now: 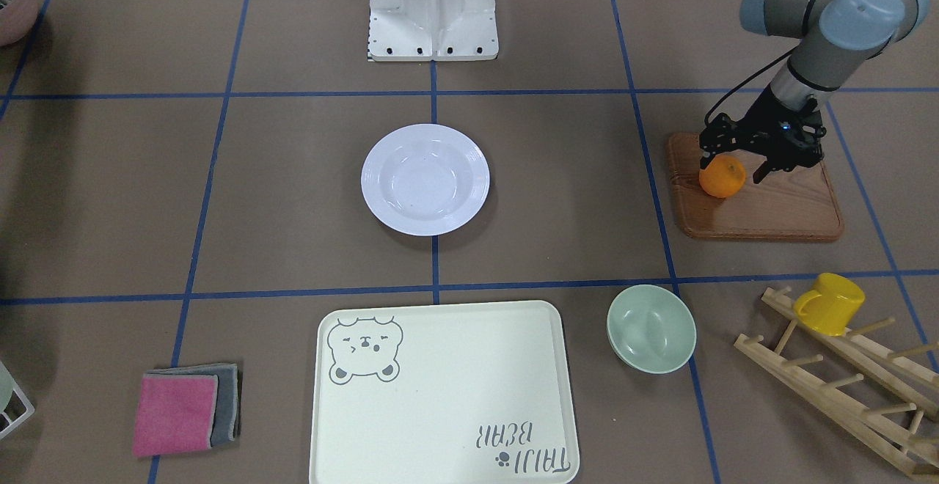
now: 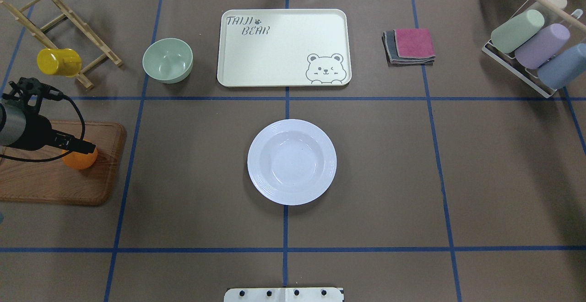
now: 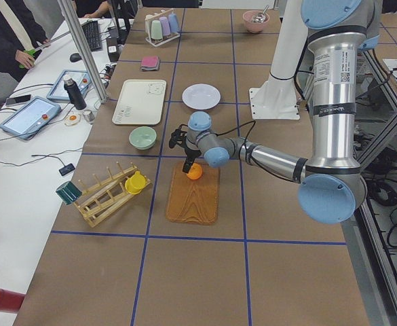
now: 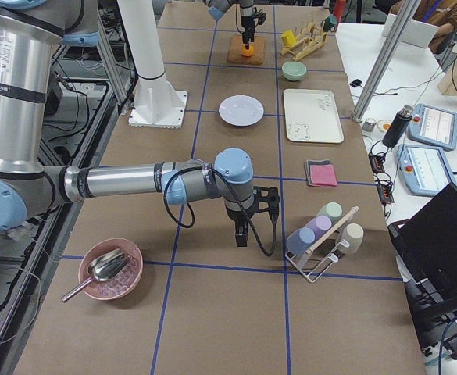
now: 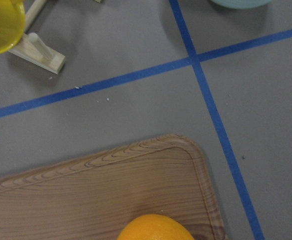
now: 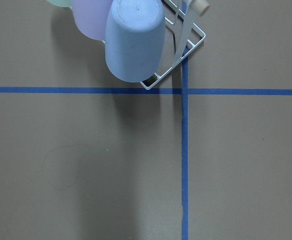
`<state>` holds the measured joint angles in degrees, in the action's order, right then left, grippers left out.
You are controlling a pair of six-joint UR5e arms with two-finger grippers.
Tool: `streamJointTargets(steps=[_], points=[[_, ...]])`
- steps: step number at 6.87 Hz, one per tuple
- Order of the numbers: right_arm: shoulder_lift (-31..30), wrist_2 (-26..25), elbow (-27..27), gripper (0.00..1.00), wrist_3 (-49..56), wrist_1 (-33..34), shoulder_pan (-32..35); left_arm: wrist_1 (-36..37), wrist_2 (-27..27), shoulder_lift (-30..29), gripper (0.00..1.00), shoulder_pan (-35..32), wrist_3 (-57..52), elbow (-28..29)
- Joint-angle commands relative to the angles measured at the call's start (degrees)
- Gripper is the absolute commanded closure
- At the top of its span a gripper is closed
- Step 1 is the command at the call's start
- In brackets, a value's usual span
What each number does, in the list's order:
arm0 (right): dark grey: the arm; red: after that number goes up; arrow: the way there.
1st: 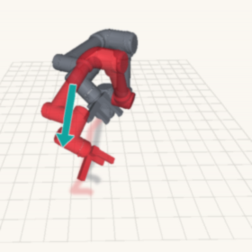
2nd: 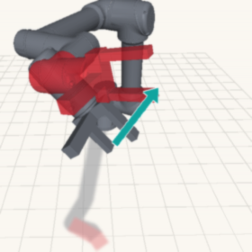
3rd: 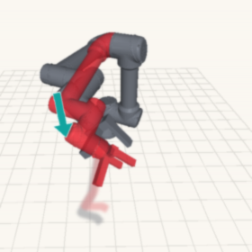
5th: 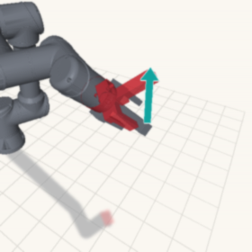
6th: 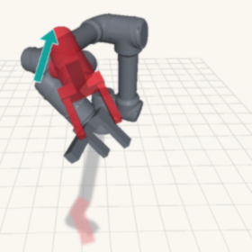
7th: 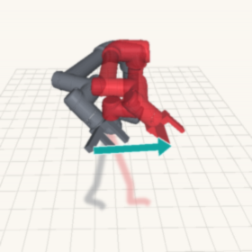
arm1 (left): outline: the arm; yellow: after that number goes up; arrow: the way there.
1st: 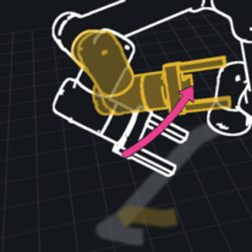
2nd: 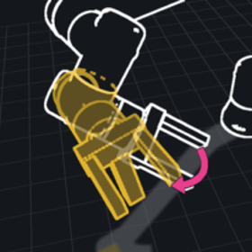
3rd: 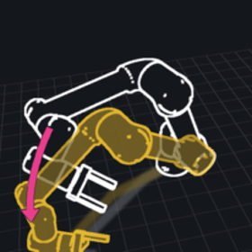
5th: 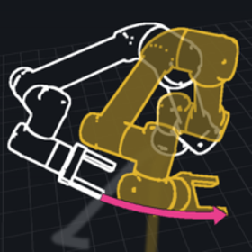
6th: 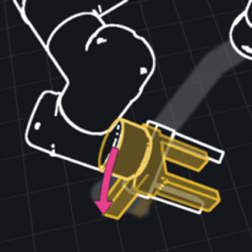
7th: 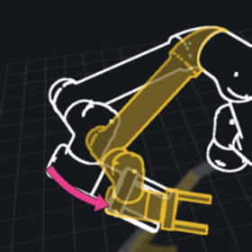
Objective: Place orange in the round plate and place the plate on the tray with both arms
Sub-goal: 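Lower the left gripper and grasp the orange on the board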
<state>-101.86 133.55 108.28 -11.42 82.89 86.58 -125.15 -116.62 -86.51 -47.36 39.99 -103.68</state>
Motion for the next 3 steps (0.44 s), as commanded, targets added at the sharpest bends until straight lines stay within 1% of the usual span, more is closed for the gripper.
streamJointTargets(steps=[1,2,3], points=[[0.08,-0.05,-0.09,0.00,0.08,-0.01,0.00,-0.18,1.30,-0.15,0.01,1.04,-0.35,2.51],[0.08,-0.05,-0.09,0.00,0.08,-0.01,0.00,-0.35,1.22,-0.15,0.01,1.39,-0.35,2.60],[0.08,-0.05,-0.09,0.00,0.08,-0.01,0.00,-1.75,1.30,-0.15,0.08,2.43,-0.26,3.48]])
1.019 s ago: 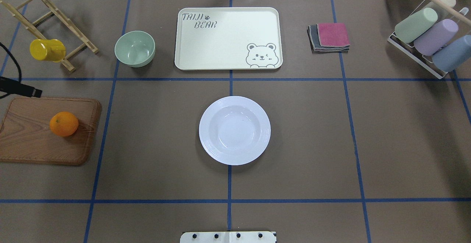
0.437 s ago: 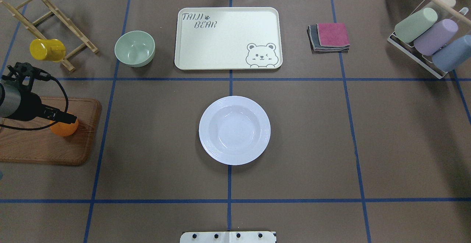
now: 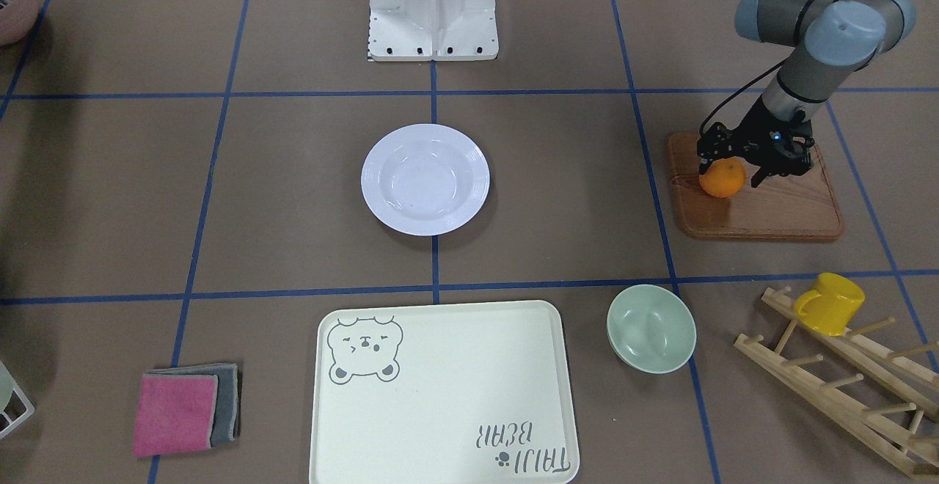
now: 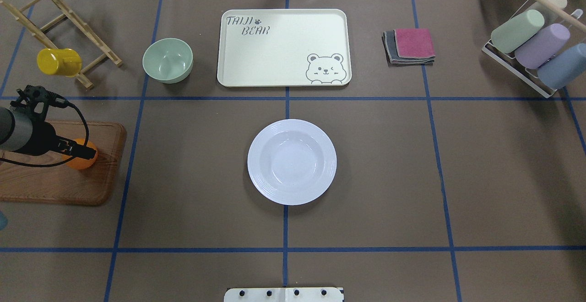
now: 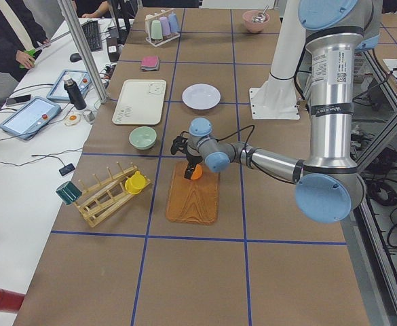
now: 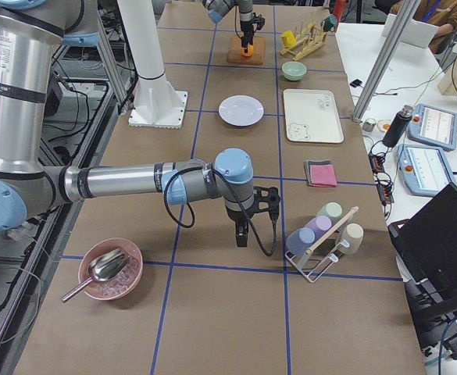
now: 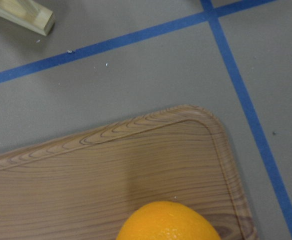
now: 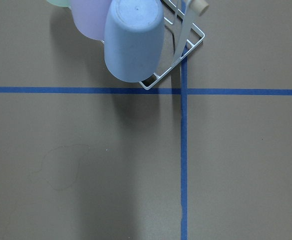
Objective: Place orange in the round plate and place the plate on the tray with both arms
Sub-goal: 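Lower the left gripper and grasp the orange on the board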
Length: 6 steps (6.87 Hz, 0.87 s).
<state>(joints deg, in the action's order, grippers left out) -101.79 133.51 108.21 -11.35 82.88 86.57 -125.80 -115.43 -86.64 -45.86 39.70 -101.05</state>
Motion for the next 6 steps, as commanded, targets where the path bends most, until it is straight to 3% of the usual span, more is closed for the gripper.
streamJointTargets(steps=[1,3,4,5,6], points=[[-0.08,0.00,0.07,0.00,0.10,0.00,0.09,-2.25,0.11,-0.02,0.45,1.03,0.12,1.03],[0.01,0.08,-0.02,0.00,0.10,0.00,0.00,-2.35,-0.49,-0.71,1.00,0.95,0.47,-1.15],[0.10,0.17,0.07,0.00,0.10,0.00,0.00,2.61,-2.68,-1.85,1.00,1.03,0.82,-6.48],[0.45,0.35,0.16,0.00,0.79,-0.78,0.00,17.54,-3.92,-8.04,1.00,0.77,0.91,-13.06],[-0.07,0.61,-0.27,0.00,-0.24,-7.14,-0.17,31.87,-2.62,-19.24,1.00,1.12,6.22,-14.60]])
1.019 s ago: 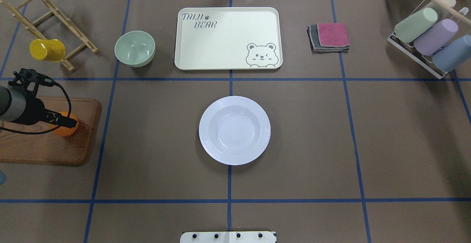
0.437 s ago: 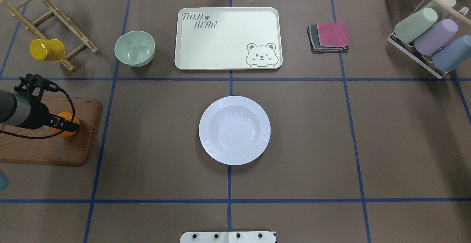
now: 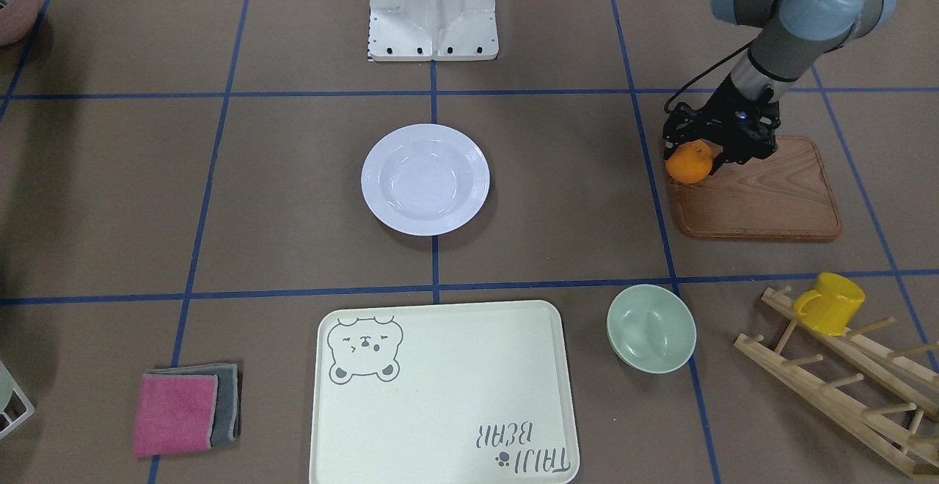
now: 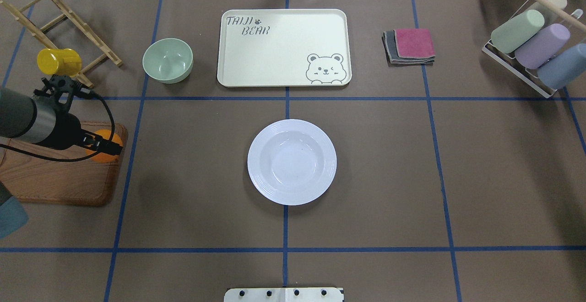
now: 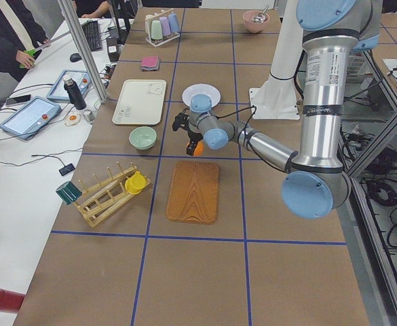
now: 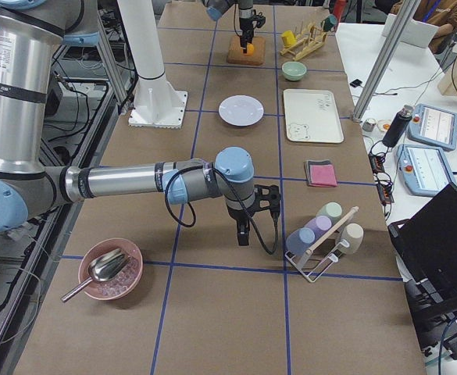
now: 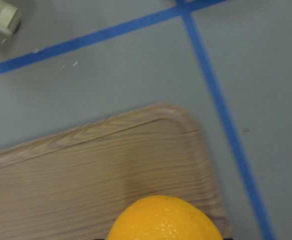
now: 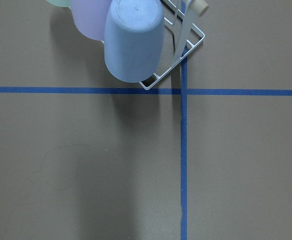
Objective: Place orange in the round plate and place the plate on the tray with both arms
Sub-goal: 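Carry the orange with the left gripper and lower it onto the white plate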
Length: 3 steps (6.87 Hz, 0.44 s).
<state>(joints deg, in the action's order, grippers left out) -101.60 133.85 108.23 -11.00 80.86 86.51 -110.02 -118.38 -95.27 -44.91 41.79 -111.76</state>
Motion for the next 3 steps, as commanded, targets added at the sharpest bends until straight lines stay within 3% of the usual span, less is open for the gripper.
streamJointTargets(steps=[1,2,3], points=[[-0.18,0.36,-0.21,0.00,-2.69,-5.88,-0.81,25.47,4.09,-20.56,1.00,5.66,10.09,-3.29],[0.34,0.53,0.66,0.00,-9.76,-7.45,-2.47,28.34,8.47,-27.36,1.00,10.15,15.98,0.54],[0.52,0.45,0.75,0.00,-18.53,-12.86,-5.19,28.11,9.56,-32.82,1.00,12.98,21.00,5.89]])
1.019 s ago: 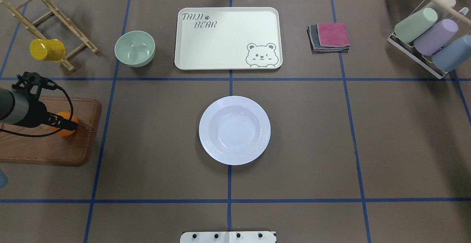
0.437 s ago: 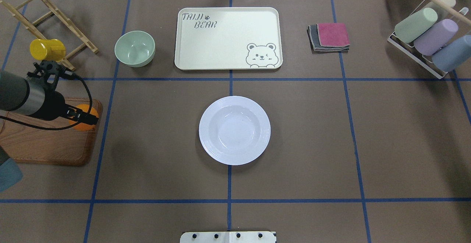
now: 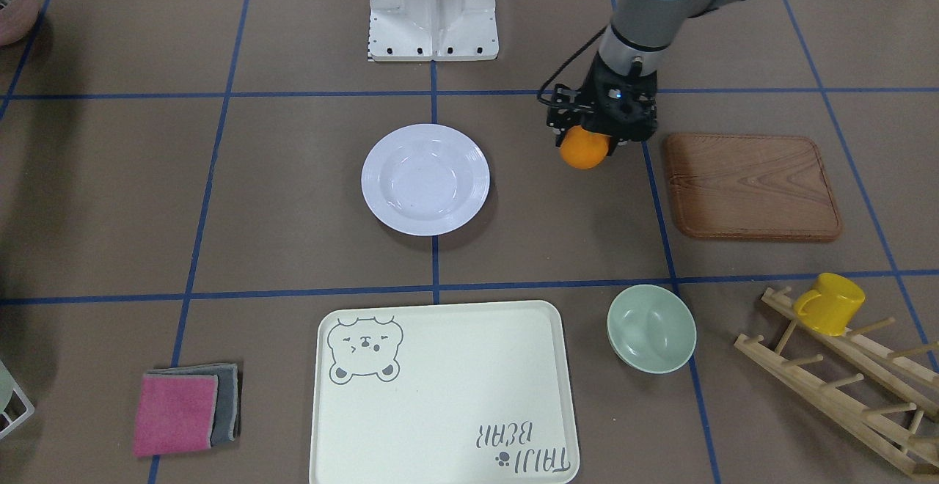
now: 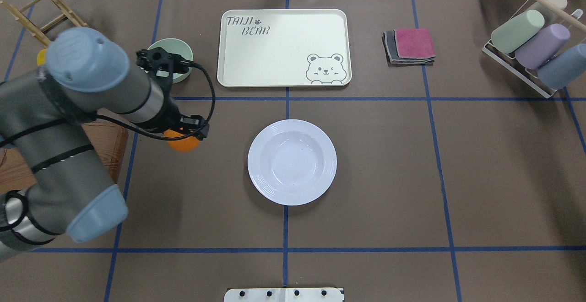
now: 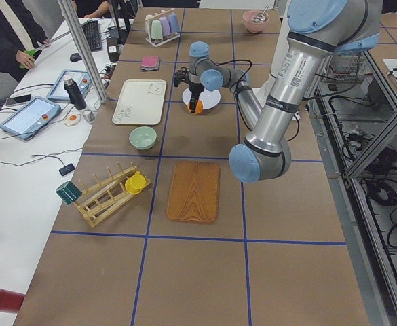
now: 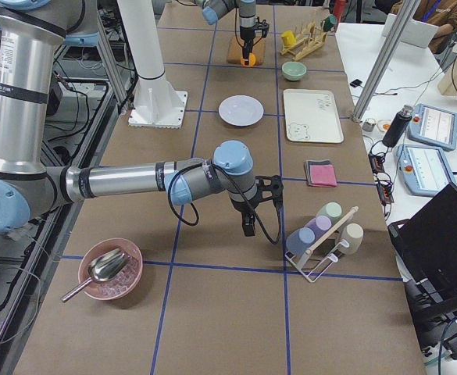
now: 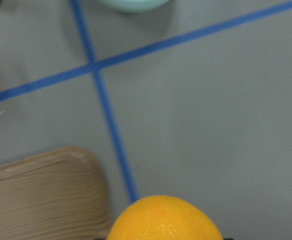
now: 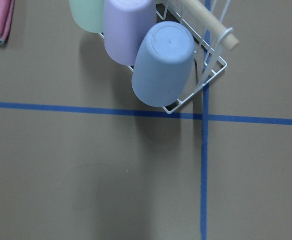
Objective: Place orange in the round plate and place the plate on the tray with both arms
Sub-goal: 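Carry the orange with the left gripper and lower it onto the white plate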
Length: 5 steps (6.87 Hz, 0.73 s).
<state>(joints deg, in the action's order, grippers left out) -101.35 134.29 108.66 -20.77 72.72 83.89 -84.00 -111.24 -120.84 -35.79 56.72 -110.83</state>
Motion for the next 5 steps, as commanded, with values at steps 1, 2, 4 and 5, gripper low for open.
streamJointTargets(steps=[1,2,4,5], points=[[0.98,-0.51,0.41,0.00,-19.02,-10.26,-6.41,-0.35,5.39,-12.08,1.00,6.32,9.16,11.53],[1.59,-0.87,0.41,0.00,-28.26,-15.10,-9.50,-6.64,7.94,-15.27,1.00,8.95,12.59,19.08],[4.48,-4.97,2.94,0.00,-43.65,-18.66,-16.08,-11.62,9.90,-18.63,1.00,10.56,13.85,27.66],[5.54,-9.26,4.96,0.00,-49.74,-18.66,-20.12,-11.62,9.90,-18.55,0.50,11.00,13.94,28.03]])
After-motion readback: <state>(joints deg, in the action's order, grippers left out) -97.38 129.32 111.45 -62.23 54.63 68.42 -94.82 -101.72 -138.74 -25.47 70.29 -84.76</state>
